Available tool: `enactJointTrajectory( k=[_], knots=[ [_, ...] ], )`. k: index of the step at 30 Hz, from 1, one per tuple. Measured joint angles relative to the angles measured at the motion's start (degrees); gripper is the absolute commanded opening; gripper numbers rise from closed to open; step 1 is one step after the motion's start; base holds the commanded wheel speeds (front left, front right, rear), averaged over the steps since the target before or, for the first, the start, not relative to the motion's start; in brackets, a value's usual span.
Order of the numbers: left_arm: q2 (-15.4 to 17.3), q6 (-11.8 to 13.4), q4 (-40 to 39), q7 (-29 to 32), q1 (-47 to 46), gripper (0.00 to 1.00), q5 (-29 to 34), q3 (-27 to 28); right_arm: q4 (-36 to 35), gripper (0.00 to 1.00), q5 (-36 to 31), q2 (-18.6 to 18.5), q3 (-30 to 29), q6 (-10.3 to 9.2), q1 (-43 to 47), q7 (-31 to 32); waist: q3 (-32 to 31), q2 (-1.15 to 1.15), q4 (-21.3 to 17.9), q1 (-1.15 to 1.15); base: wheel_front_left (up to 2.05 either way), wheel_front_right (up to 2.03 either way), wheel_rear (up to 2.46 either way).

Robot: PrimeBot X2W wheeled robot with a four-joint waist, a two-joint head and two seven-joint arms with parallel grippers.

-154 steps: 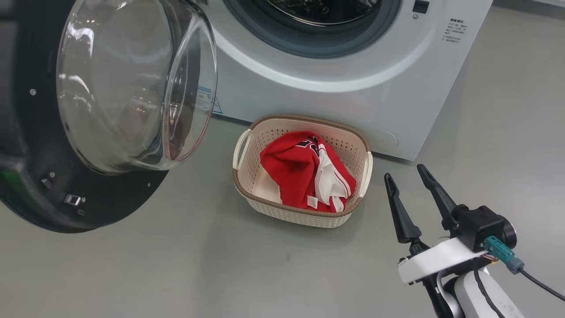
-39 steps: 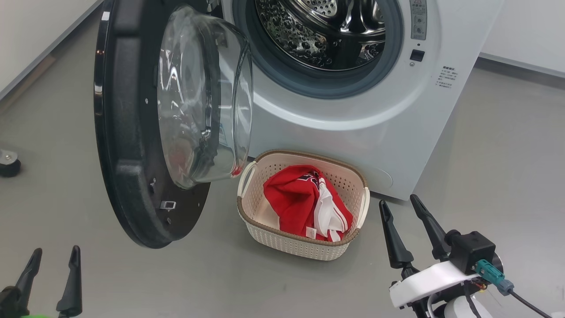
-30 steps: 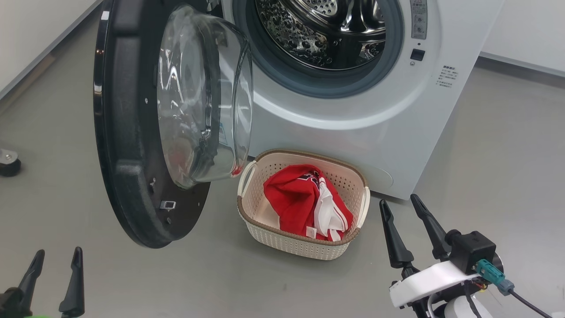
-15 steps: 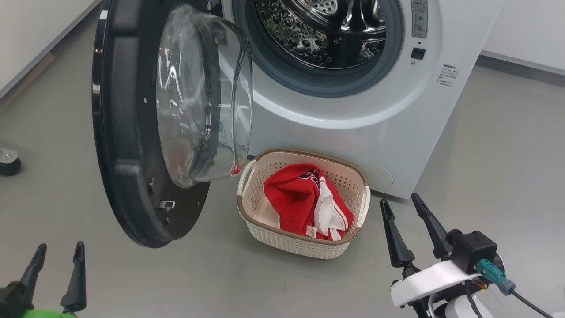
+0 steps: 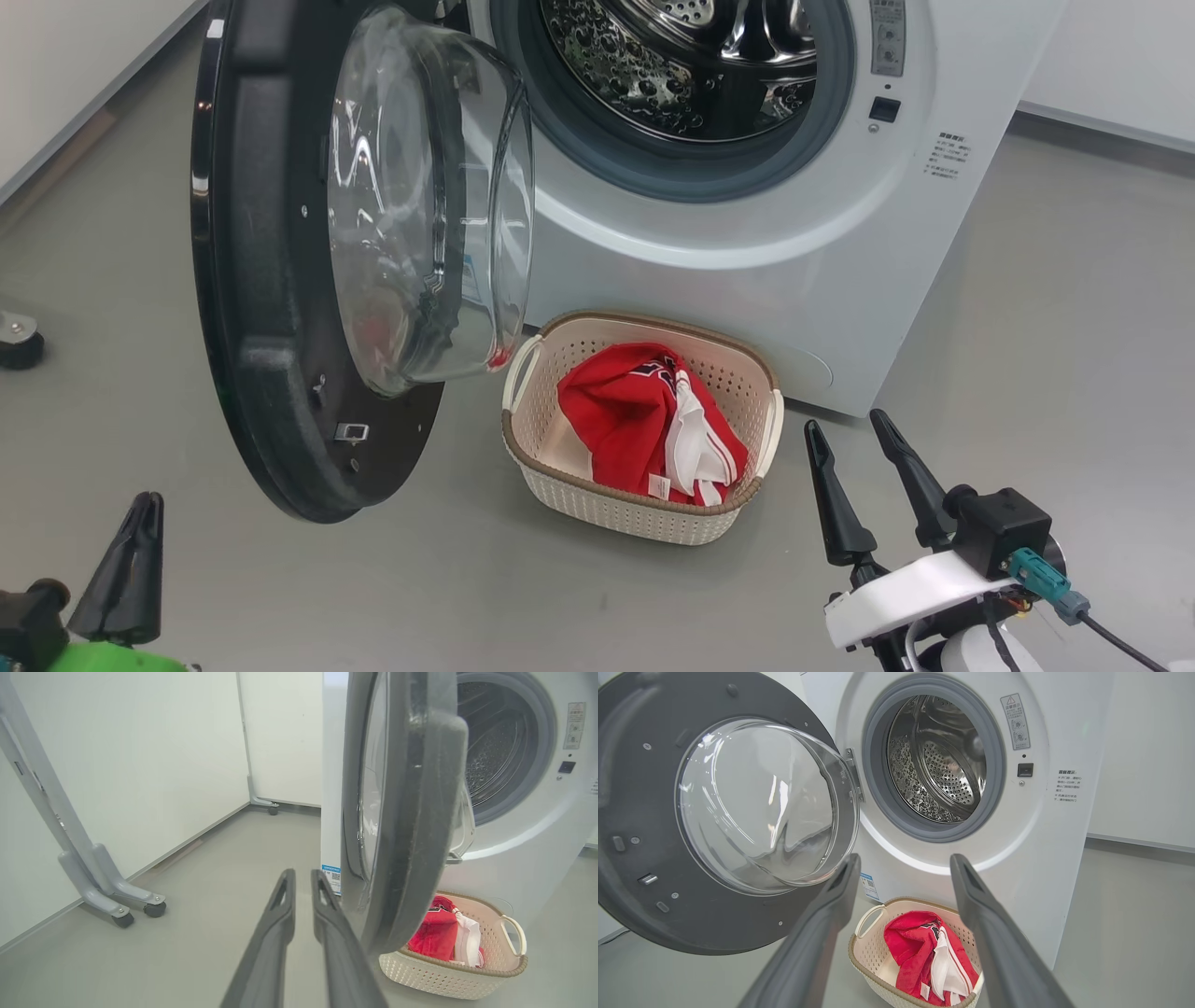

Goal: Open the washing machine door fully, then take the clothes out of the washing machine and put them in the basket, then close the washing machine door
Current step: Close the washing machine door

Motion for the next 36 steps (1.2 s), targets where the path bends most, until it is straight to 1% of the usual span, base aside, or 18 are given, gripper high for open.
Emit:
enactJointTrajectory(
  k=[6,10,14,17,20,23,27,29,30,33,36],
  knots=[
    [0.8,0.0,-0.9,-0.1,-0.3,0.00,-0.9,0.0,0.0,1.00,-0.1,0.0,-0.1,0.00,0.0,0.0,0.2,0.00,0.0,0.00,0.00,0.00,0.00],
    [1.4,0.0,-0.9,-0.1,-1.4,0.00,-5.1,-1.1,0.0,1.00,-0.1,0.0,-0.1,0.00,0.0,0.0,0.4,0.00,0.0,0.00,0.00,0.00,0.00],
    [1.3,0.0,-1.2,2.0,-2.5,0.00,-12.4,-1.6,0.0,1.00,-0.2,0.0,-0.1,0.00,0.0,0.0,0.6,0.00,-0.1,0.00,0.00,0.00,0.00],
    [1.3,0.0,-1.8,4.7,-3.8,0.00,-18.1,-1.5,0.0,1.00,-0.3,0.1,-0.1,0.01,0.0,0.0,0.8,0.00,-0.2,0.00,0.00,0.00,0.00],
    [1.2,0.0,-2.9,8.3,-5.5,0.00,-25.1,-1.1,0.0,1.00,-0.3,0.1,-0.1,0.01,0.0,0.0,1.0,0.00,-0.4,0.00,0.00,0.00,0.00],
    [0.6,0.0,-3.4,12.7,-7.4,0.00,-34.2,0.6,0.0,1.00,-0.4,0.1,-0.1,0.02,0.0,0.0,1.1,0.00,-0.5,0.00,0.00,0.00,0.00],
    [-0.6,0.0,-3.6,18.0,-9.9,0.00,-45.0,5.7,0.1,1.00,-0.4,0.1,0.0,0.02,0.0,0.0,1.5,0.00,-0.7,0.00,0.00,0.00,0.00],
    [-0.9,0.0,-2.9,20.5,-11.1,0.00,-49.4,8.5,0.1,1.00,-0.4,0.1,0.1,0.12,-0.1,0.0,1.8,0.00,-0.9,0.00,0.00,0.00,0.00],
    [-1.0,0.3,-2.5,21.7,-11.7,0.00,-51.6,9.7,0.1,1.00,-0.4,0.1,0.1,0.15,-0.1,0.0,2.0,0.00,-1.0,0.00,0.00,0.00,0.00],
    [-1.6,2.8,-1.1,26.0,-13.7,0.00,-58.3,12.1,0.1,1.00,-0.4,0.1,0.1,0.16,-0.3,0.0,2.4,0.00,-1.3,0.00,0.00,0.00,0.00],
    [-1.7,5.4,-0.5,30.1,-15.4,0.00,-62.8,13.5,0.2,1.00,-0.5,0.1,0.3,0.16,-0.5,0.0,2.8,0.00,-1.6,0.00,0.00,0.00,0.00]
  ],
)
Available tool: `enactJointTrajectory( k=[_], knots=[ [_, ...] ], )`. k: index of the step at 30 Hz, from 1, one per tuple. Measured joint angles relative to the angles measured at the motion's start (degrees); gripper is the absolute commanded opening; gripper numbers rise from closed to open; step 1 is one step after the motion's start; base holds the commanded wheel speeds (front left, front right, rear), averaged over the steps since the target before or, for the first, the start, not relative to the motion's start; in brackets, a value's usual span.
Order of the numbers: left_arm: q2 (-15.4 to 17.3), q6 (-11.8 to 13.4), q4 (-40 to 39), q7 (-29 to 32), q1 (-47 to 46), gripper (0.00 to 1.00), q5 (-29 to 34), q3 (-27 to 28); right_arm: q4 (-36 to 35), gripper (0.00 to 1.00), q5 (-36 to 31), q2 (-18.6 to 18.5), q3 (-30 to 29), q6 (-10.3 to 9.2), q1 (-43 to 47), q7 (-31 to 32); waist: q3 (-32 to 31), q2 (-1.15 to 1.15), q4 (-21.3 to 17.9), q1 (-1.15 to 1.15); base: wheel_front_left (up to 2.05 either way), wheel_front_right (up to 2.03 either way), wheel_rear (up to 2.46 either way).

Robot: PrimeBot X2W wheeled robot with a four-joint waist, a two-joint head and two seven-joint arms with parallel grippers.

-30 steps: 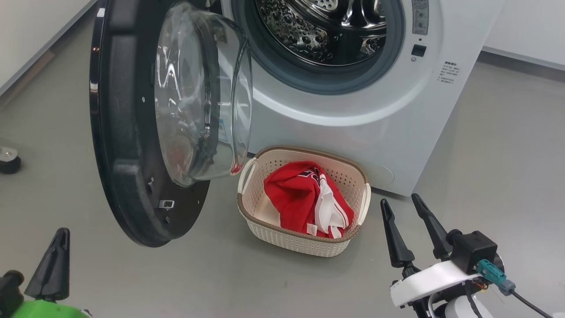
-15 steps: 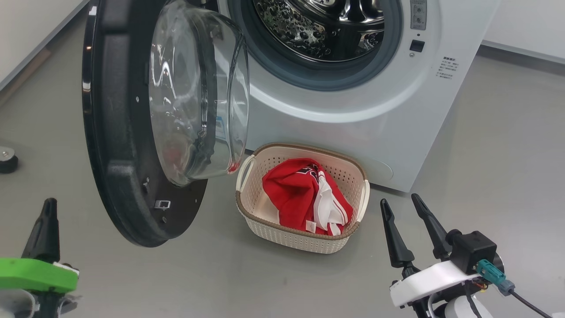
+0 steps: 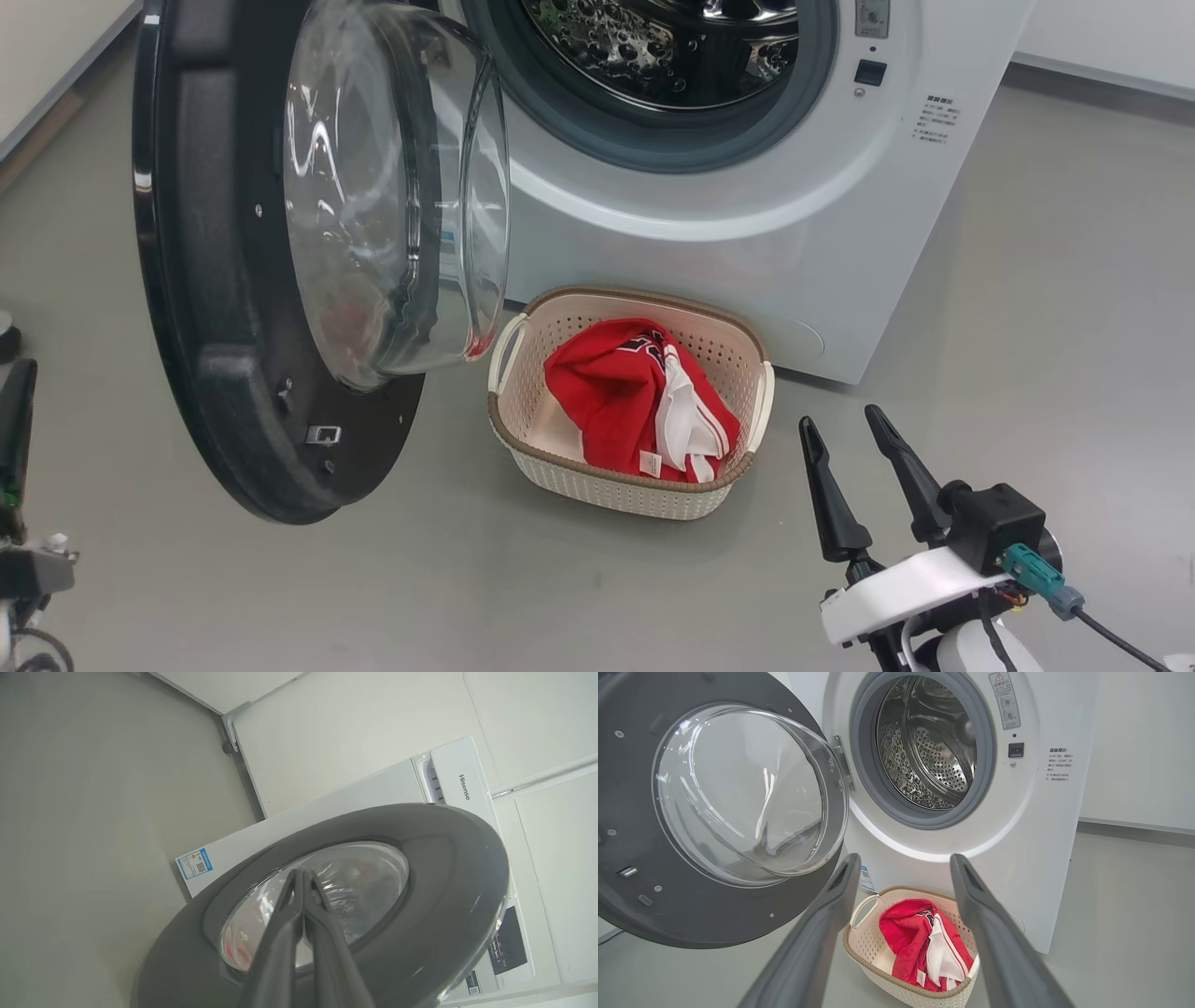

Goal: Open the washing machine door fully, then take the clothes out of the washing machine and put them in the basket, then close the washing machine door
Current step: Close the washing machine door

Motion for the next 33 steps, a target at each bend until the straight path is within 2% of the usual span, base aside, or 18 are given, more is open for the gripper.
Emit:
enactJointTrajectory(
  k=[6,8,17,21,33],
  knots=[
    [-0.5,6.8,1.8,6.4,-3.4,0.00,-8.2,2.6,0.0,1.00,-0.3,0.0,-0.1,0.00,-0.5,0.0,0.6,0.00,-0.5,0.00,0.00,0.00,0.00],
    [-0.4,8.2,2.1,7.6,-4.2,0.00,-10.3,3.9,0.0,1.00,-0.3,0.0,-0.1,0.01,-0.5,0.0,0.7,0.00,-0.6,0.00,0.00,0.00,0.00],
    [1.5,8.6,4.3,12.5,-5.9,0.00,-13.7,5.5,0.0,1.00,-0.5,0.0,0.1,0.11,-0.8,0.0,1.4,0.00,-1.2,0.00,0.00,0.00,0.00],
    [2.5,8.6,4.3,15.7,-5.9,0.00,-14.0,3.2,0.1,1.00,-0.5,0.0,0.1,0.31,-0.9,0.0,1.6,0.00,-1.4,0.00,0.00,0.00,0.00],
    [2.1,8.6,2.6,22.2,-5.8,0.00,-15.7,-2.7,0.1,1.00,-0.5,0.0,-0.2,0.31,-1.7,0.0,2.1,0.00,-2.1,0.00,0.00,0.00,0.00]
  ],
)
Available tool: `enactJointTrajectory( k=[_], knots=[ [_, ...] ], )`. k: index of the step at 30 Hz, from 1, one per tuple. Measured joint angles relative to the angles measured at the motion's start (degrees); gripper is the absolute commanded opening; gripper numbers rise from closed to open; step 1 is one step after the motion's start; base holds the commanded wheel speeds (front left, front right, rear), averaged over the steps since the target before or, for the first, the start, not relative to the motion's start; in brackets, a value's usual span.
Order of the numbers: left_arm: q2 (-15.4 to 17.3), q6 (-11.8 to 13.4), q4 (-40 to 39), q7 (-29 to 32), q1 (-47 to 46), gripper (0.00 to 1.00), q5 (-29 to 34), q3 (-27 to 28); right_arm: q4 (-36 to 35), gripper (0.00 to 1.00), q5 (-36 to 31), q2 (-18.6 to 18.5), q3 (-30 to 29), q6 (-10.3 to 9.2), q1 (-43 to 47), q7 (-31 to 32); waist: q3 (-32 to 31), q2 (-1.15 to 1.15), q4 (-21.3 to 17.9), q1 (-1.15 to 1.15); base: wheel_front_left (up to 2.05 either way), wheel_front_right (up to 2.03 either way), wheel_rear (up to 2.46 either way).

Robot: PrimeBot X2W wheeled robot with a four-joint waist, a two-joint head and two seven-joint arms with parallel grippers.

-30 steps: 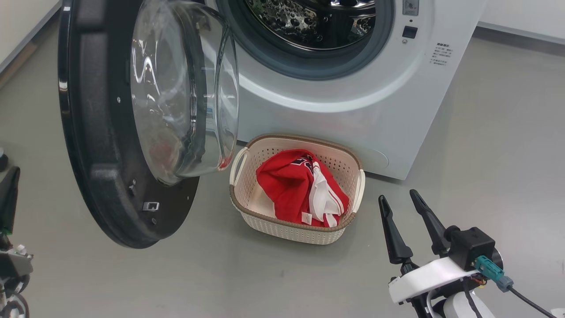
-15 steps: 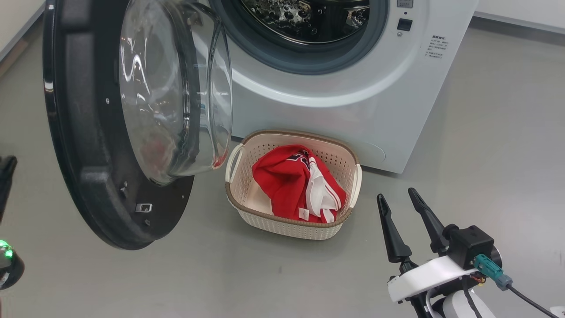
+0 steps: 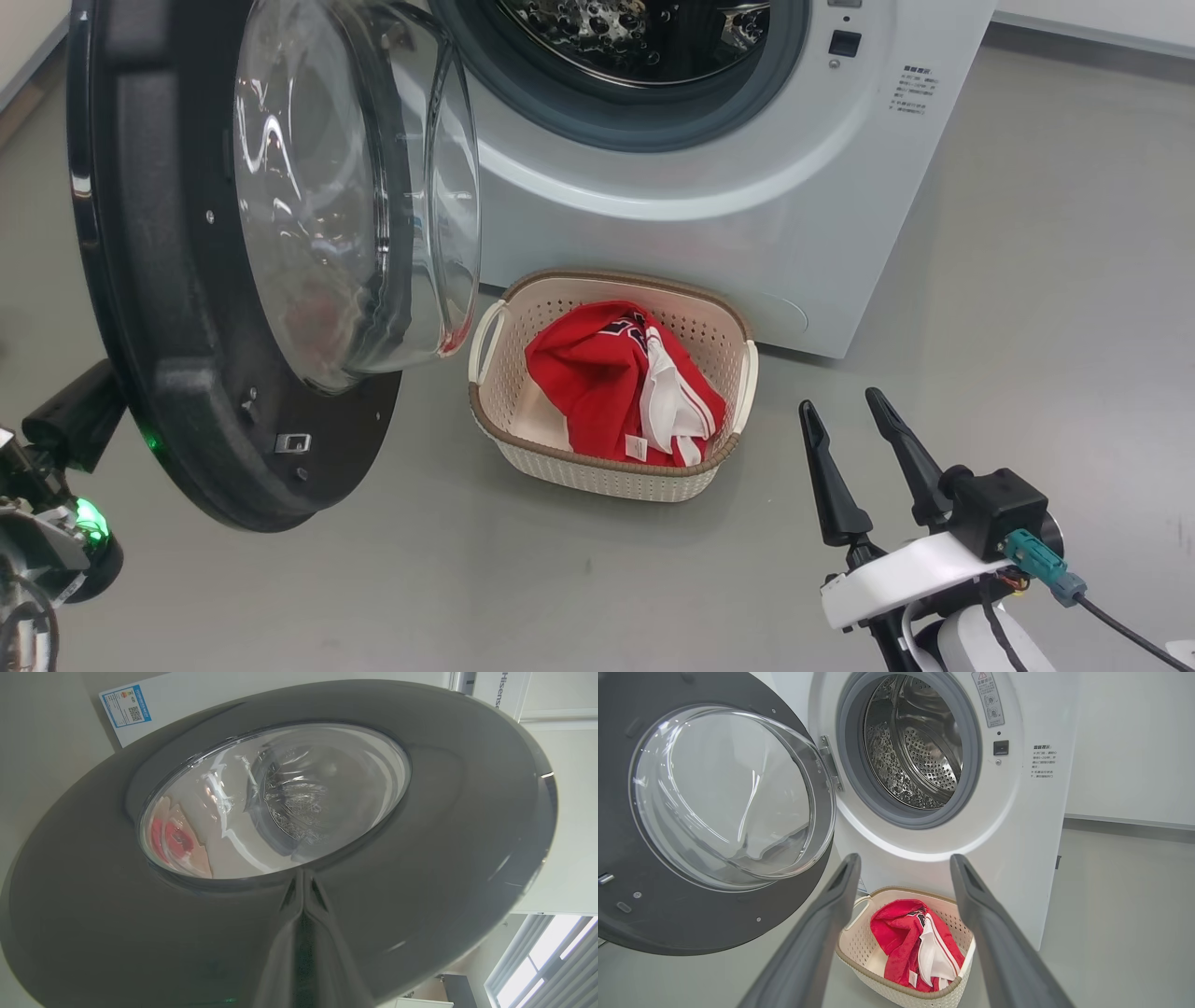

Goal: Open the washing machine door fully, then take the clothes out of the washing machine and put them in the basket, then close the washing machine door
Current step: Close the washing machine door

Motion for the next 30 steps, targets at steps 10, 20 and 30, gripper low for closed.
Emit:
enactJointTrajectory(
  k=[10,20,30],
  knots=[
    [-1.1,0.5,-3.5,2.6,0.8,0.00,-0.5,-2.4,0.0,1.00,0.0,0.0,-0.5,0.01,0.0,0.0,0.1,0.00,-0.6,0.00,0.00,0.00,0.00],
    [-2.5,0.5,-5.5,3.3,2.7,0.00,-0.7,-4.5,0.2,1.00,-0.4,0.0,-0.5,0.01,-0.3,0.0,0.0,0.00,-1.9,0.00,0.00,0.00,0.00],
    [-4.3,0.5,-6.9,2.7,4.0,0.00,-0.8,-5.1,0.3,1.00,-0.4,0.0,-0.6,0.01,-0.6,0.0,-0.3,0.00,-5.2,0.00,0.00,0.00,0.00]
  ],
)
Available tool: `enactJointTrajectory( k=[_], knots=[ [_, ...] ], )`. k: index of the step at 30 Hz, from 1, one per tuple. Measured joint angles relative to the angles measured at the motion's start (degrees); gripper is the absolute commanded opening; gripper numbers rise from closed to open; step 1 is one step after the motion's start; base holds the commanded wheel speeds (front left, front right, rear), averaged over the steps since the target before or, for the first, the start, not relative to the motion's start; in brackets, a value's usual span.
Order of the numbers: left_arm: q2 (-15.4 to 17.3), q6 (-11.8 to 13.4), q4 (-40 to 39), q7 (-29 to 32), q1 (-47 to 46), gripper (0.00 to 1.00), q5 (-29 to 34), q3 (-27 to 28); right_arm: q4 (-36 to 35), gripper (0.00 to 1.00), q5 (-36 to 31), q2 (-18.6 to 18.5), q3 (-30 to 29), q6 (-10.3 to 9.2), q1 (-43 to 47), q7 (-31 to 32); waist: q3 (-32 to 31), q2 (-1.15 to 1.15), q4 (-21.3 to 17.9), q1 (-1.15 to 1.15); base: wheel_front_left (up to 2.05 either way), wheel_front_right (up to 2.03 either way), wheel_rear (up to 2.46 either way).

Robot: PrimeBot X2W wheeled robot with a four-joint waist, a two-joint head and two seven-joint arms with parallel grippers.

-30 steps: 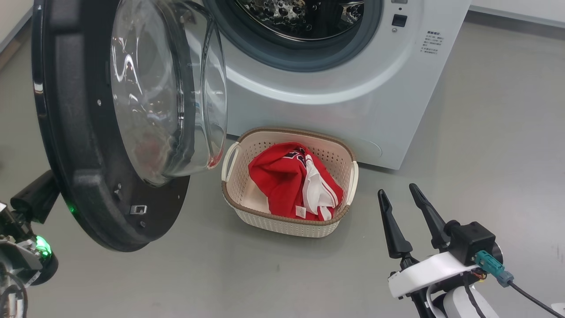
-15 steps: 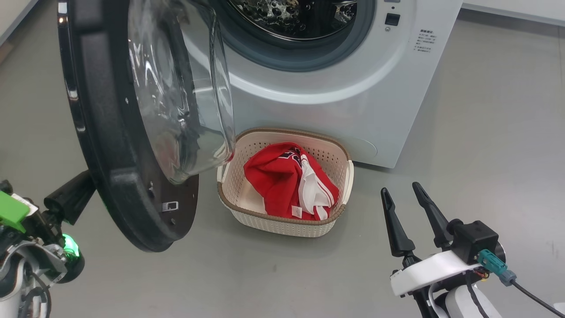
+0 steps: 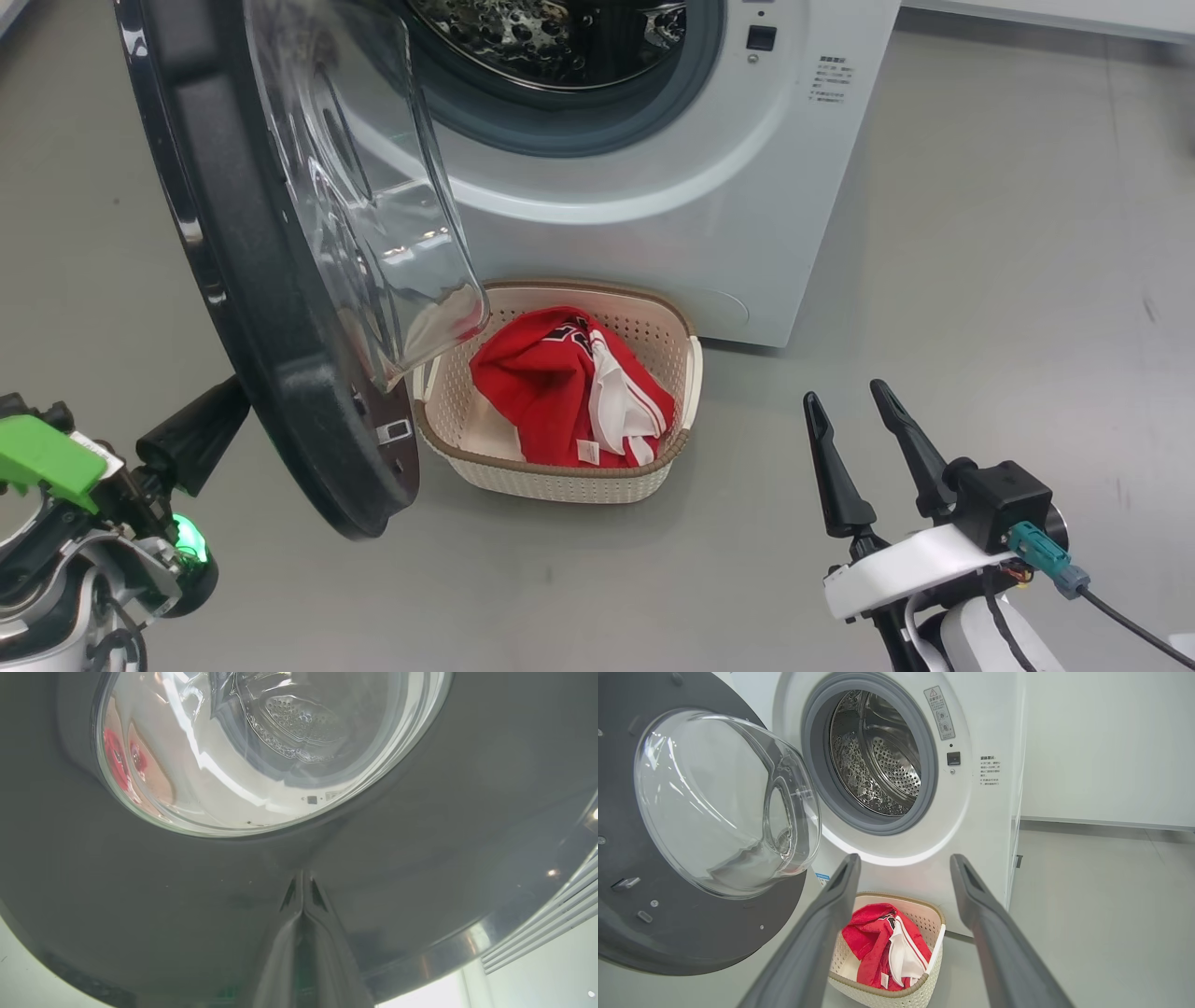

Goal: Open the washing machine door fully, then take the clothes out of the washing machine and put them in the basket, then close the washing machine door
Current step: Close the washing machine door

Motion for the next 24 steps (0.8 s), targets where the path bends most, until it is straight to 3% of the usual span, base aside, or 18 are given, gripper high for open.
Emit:
enactJointTrajectory(
  k=[24],
  knots=[
    [-4.5,0.0,0.4,-6.3,0.2,0.00,0.5,-1.8,0.0,1.00,-0.6,0.1,-1.9,-0.58,-0.6,0.0,0.8,0.00,-13.1,0.00,0.00,0.00,0.00]
  ],
)
